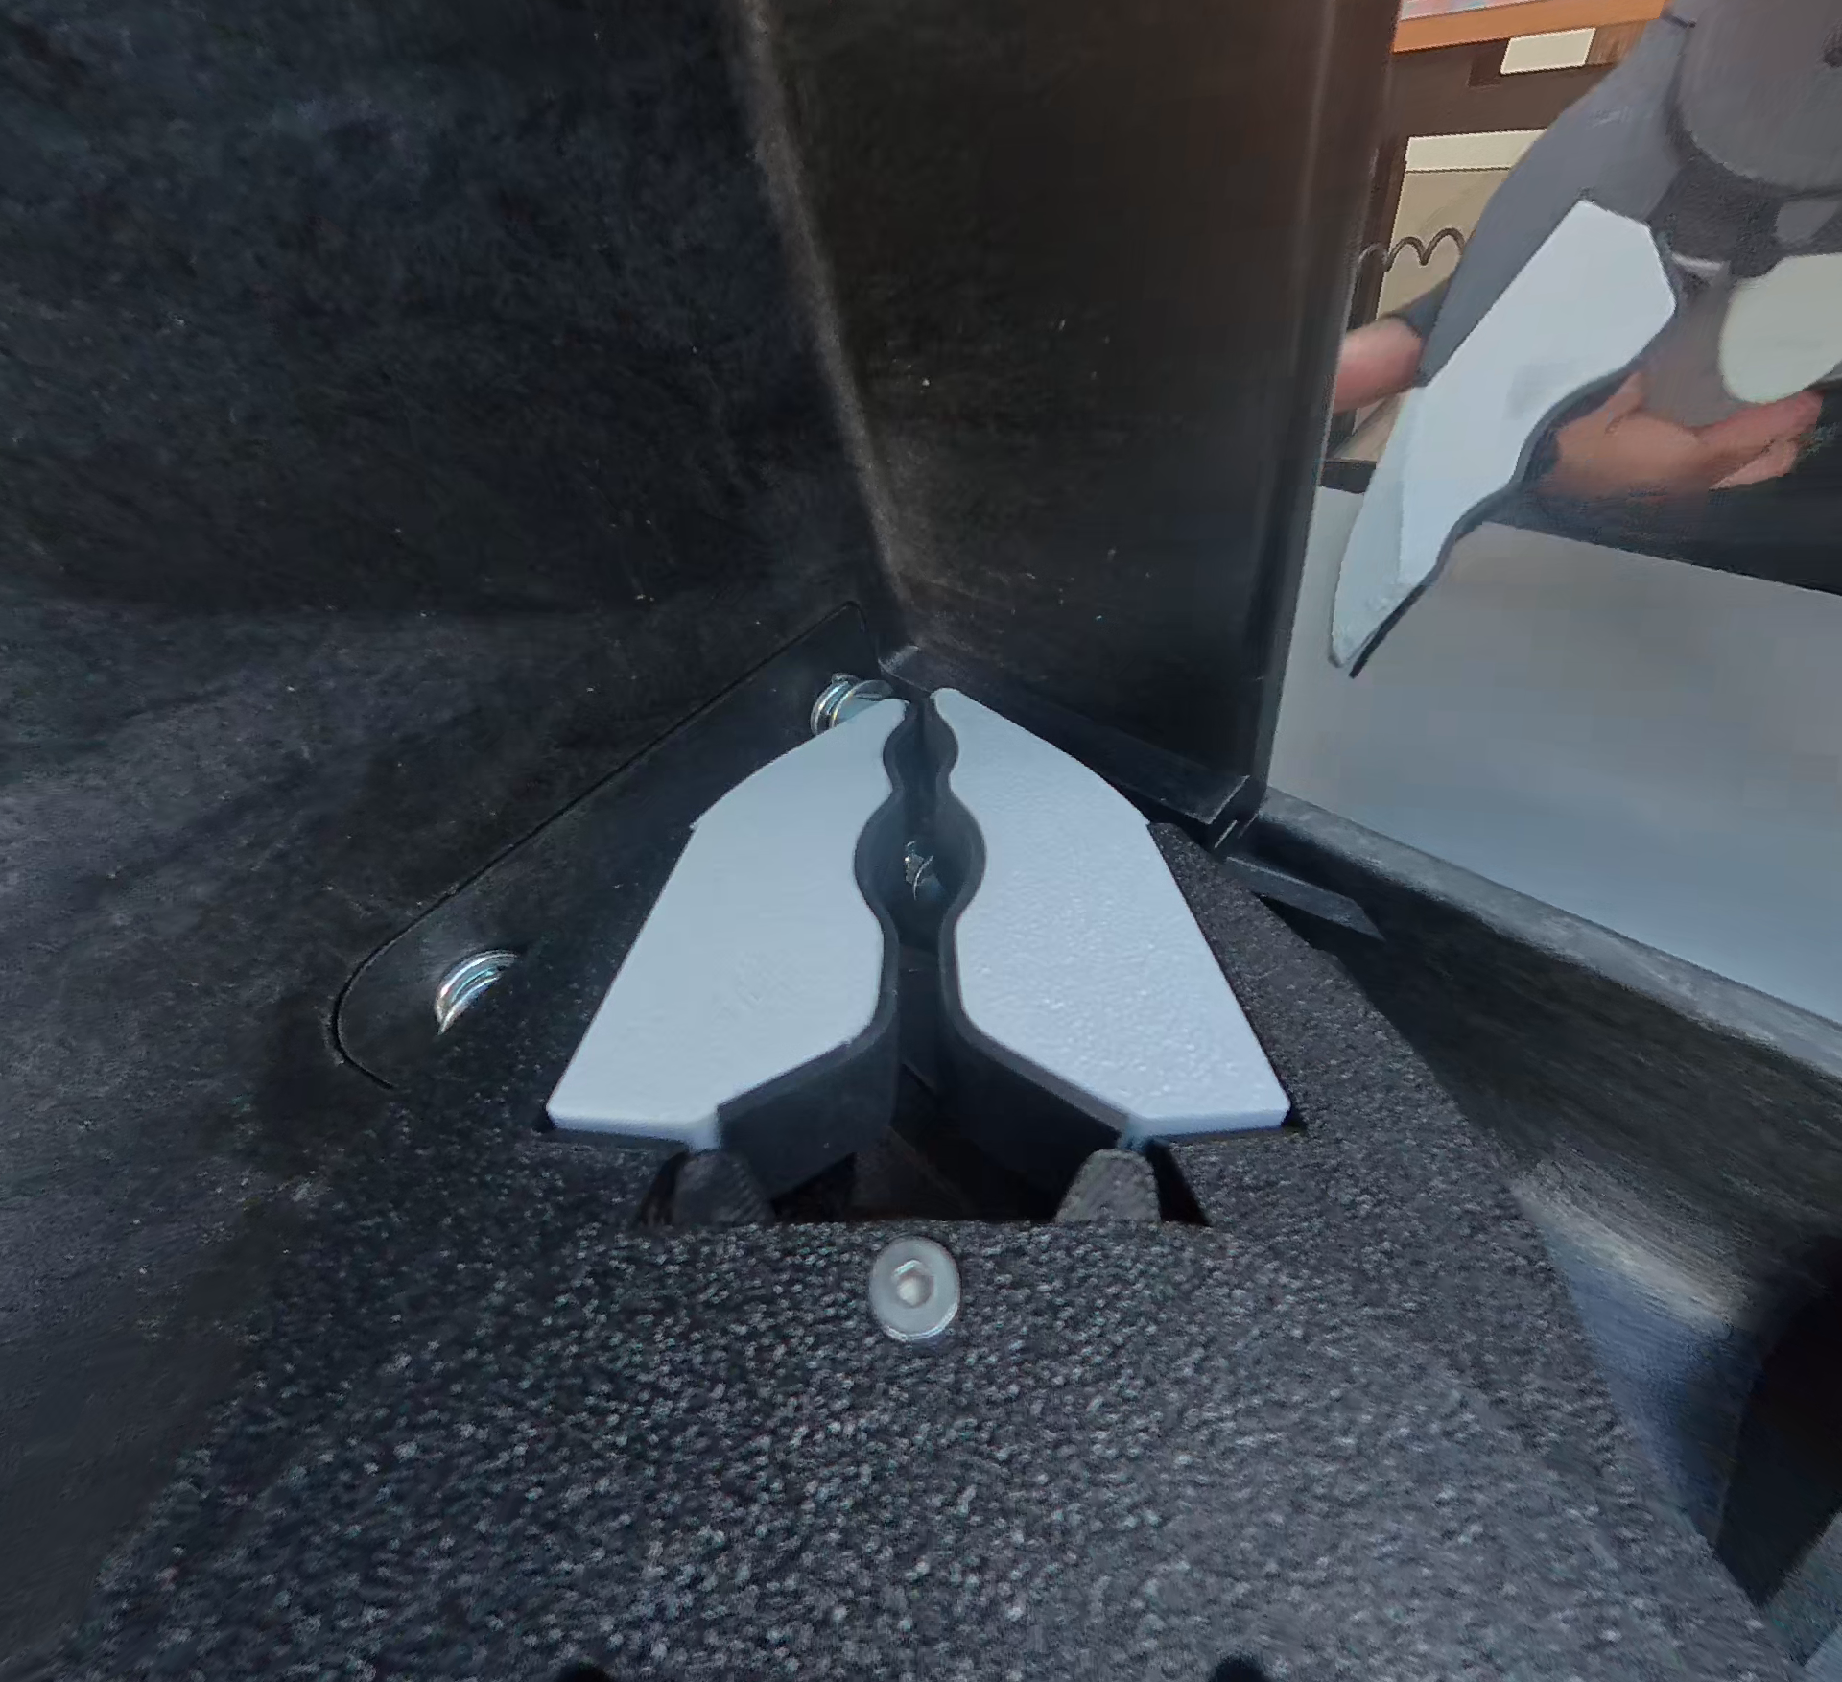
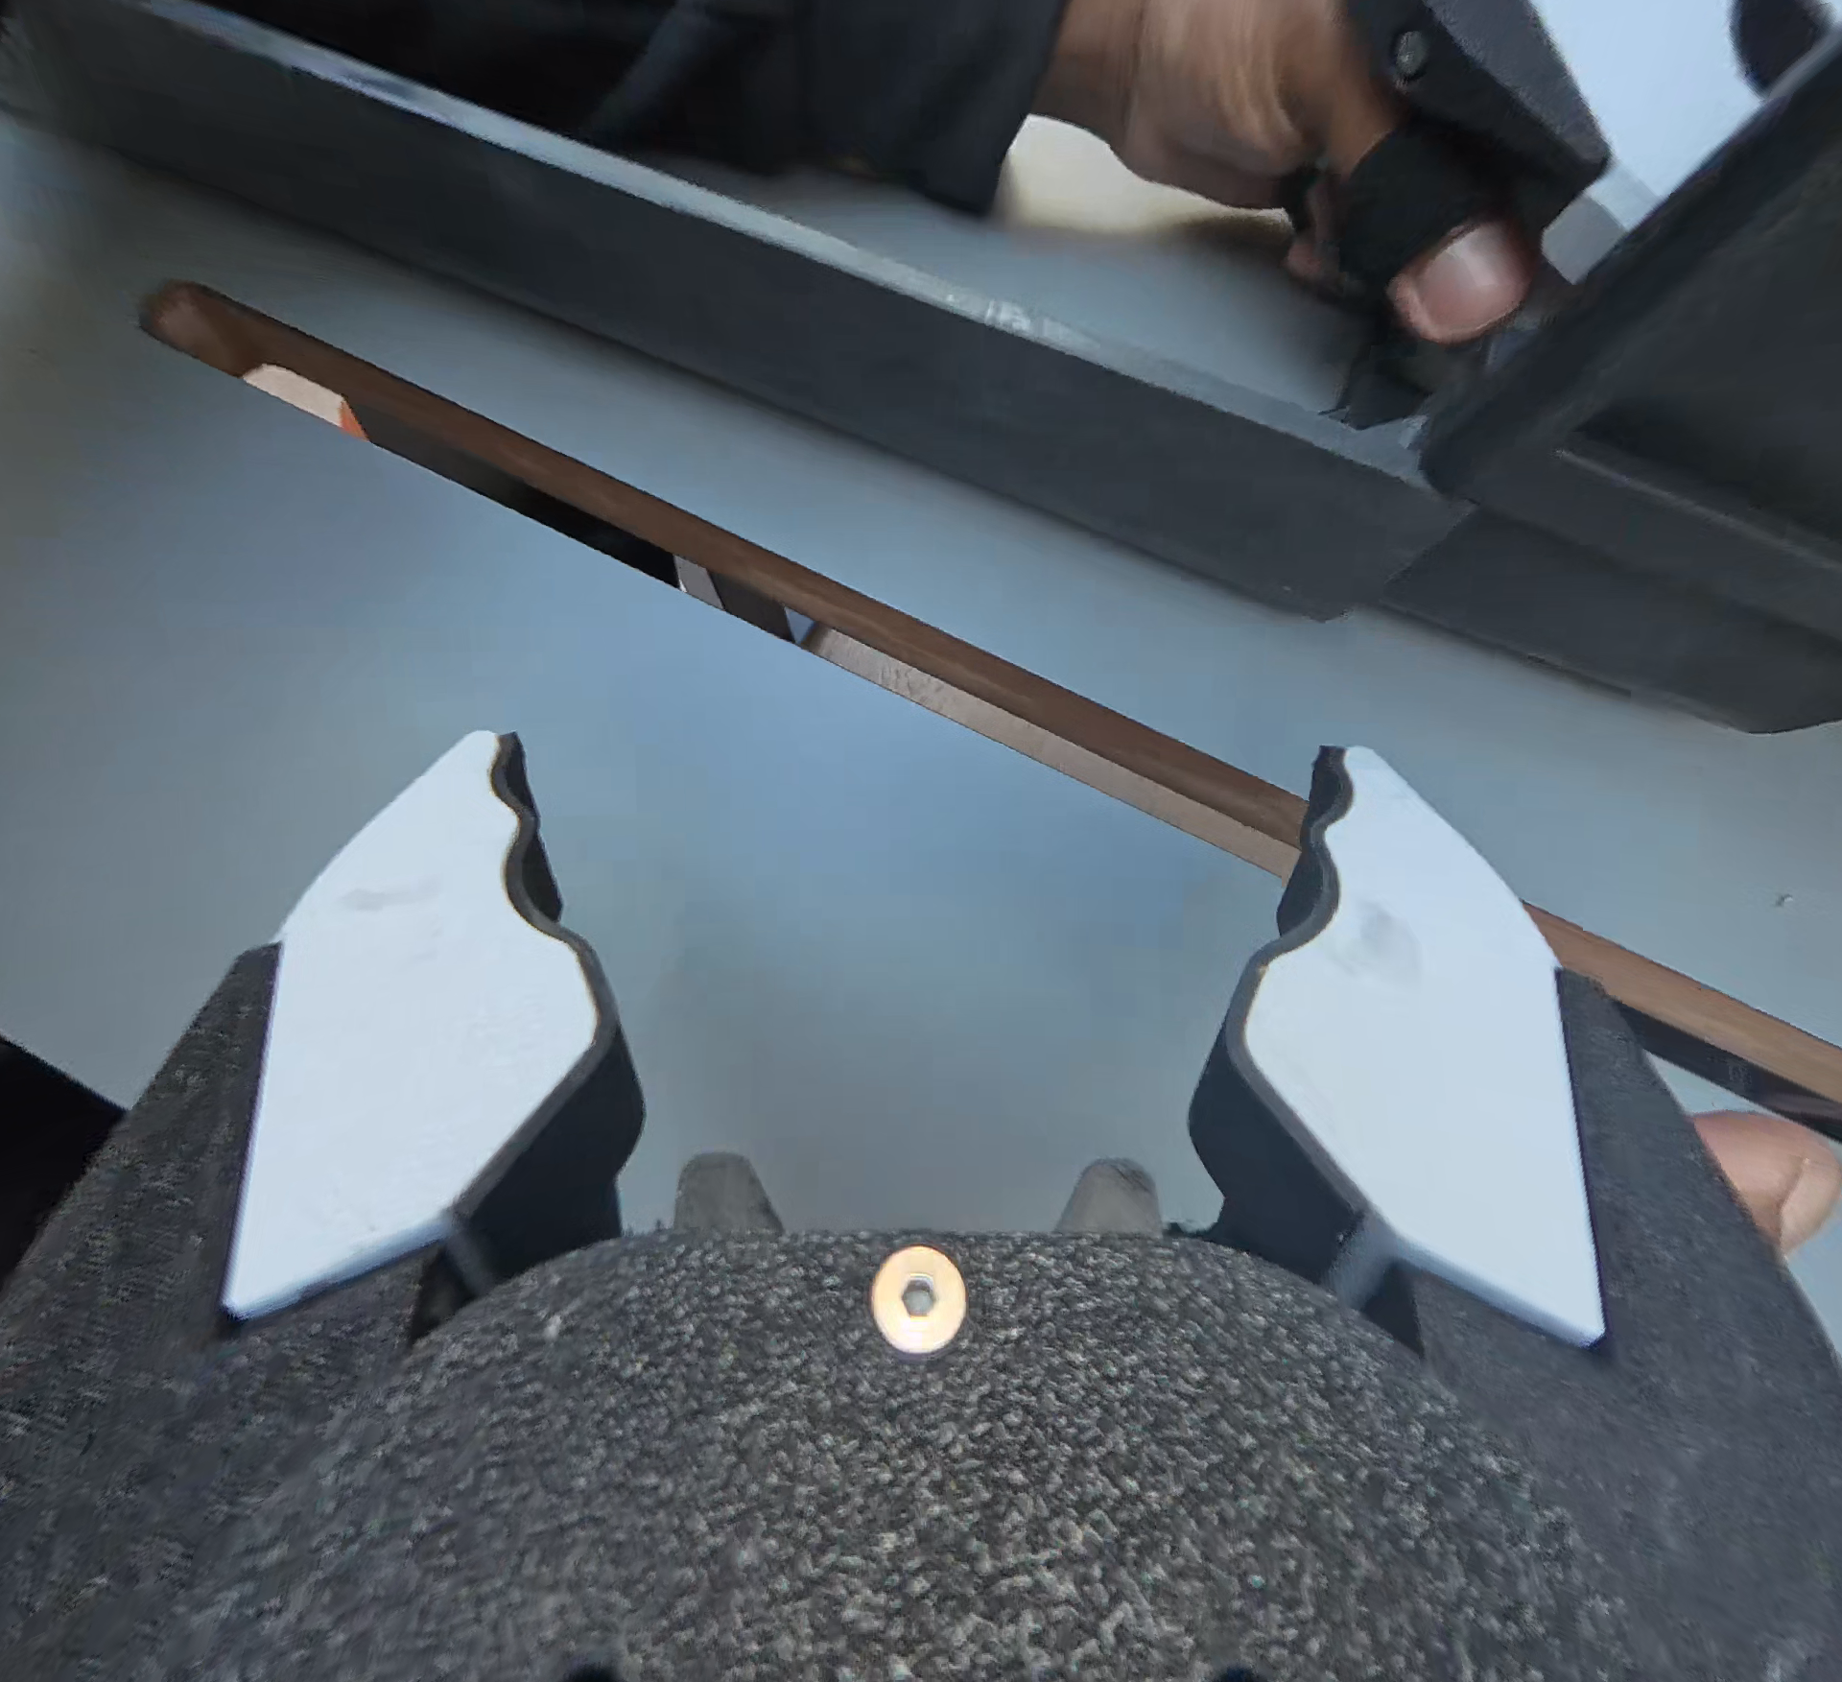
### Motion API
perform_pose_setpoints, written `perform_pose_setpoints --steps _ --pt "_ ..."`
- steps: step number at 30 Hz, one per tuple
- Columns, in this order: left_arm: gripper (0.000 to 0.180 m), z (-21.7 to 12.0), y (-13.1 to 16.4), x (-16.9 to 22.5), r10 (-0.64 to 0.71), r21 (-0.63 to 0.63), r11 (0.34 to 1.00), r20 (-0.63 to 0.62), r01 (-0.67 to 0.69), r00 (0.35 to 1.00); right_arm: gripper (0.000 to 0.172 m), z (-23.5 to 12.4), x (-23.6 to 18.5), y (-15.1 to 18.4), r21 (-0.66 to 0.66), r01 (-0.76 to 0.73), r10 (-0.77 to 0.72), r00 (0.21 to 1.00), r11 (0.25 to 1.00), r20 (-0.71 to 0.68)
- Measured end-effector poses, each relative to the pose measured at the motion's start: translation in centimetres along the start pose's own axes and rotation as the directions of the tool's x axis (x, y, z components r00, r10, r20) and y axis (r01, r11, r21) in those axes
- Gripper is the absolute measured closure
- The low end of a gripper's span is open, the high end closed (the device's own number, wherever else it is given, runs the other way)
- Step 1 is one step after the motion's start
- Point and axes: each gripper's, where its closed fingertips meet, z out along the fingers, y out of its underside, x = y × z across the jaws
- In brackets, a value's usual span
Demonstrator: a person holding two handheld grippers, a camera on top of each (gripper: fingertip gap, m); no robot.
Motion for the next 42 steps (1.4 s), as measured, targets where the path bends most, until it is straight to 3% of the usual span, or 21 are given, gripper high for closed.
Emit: perform_pose_setpoints --steps 2,5,10,13,16,20,23,26,27,29,30,36,42 --pt "0.18 0.0 0.0 0.0 0.0 0.0 1.0 0.0 0.0 1.0 0.05 -1.4 0.7 -0.6 0.107 -0.046 0.047 0.999 0.993 -0.007" --pt "0.18 0.0 0.0 0.0 -0.002 0.0 1.0 -0.001 0.002 1.0 0.061 -3.7 1.7 -1.5 0.294 -0.118 0.128 0.992 0.949 -0.014" --pt "0.18 0.0 0.0 0.0 -0.004 -0.001 1.0 -0.002 0.004 1.0 0.069 -9.5 3.0 -5.1 0.694 -0.201 0.224 0.973 0.691 0.058" --pt "0.18 0.0 0.0 0.0 -0.005 -0.001 1.0 -0.002 0.005 1.0 0.11 -13.1 2.7 -6.1 0.807 -0.28 0.24 0.955 0.519 0.177" --pt "0.18 0.0 0.0 0.0 -0.006 -0.001 1.0 -0.002 0.006 1.0 0.095 -13.9 3.6 -6.3 0.832 -0.341 0.297 0.928 0.438 0.224" --pt "0.18 0.0 0.0 0.0 -0.009 -0.001 1.0 -0.005 0.009 1.0 0.061 -11.4 3.0 -5.3 0.767 -0.307 0.272 0.946 0.563 0.178" --pt "0.18 0.0 0.0 0.1 -0.01 -0.002 1.0 -0.006 0.01 1.0 0.055 -10.6 2.5 -5.1 0.727 -0.291 0.239 0.955 0.622 0.178" --pt "0.18 0.0 0.0 0.1 -0.011 -0.002 1.0 -0.007 0.011 1.0 0.076 -9.2 3.6 -3.6 0.625 -0.269 0.259 0.96 0.733 0.11" --pt "0.18 0.0 0.0 0.1 -0.011 -0.001 1.0 -0.008 0.011 1.0 0.099 -8.9 3.5 -3.2 0.59 -0.23 0.217 0.972 0.774 0.095" --pt "0.18 0.0 0.0 0.1 -0.012 -0.002 1.0 -0.009 0.012 1.0 0.162 -8.3 2.9 -2.2 0.513 -0.128 0.109 0.992 0.849 0.067" --pt "0.18 0.0 0.0 0.1 -0.012 -0.002 1.0 -0.009 0.012 1.0 0.172 -8.0 3.2 -1.8 0.478 -0.099 0.095 0.995 0.873 0.034" --pt "0.18 0.0 0.0 0.2 -0.016 -0.002 1.0 -0.011 0.016 1.0 0.172 -6.6 5.2 -1.4 0.427 0.005 0.087 0.977 0.904 -0.196" --pt "0.18 0.0 0.0 0.3 -0.013 -0.002 1.0 -0.008 0.013 1.0 0.172 -6.1 3.8 -2.3 0.461 0.019 0.045 0.991 0.887 -0.129"
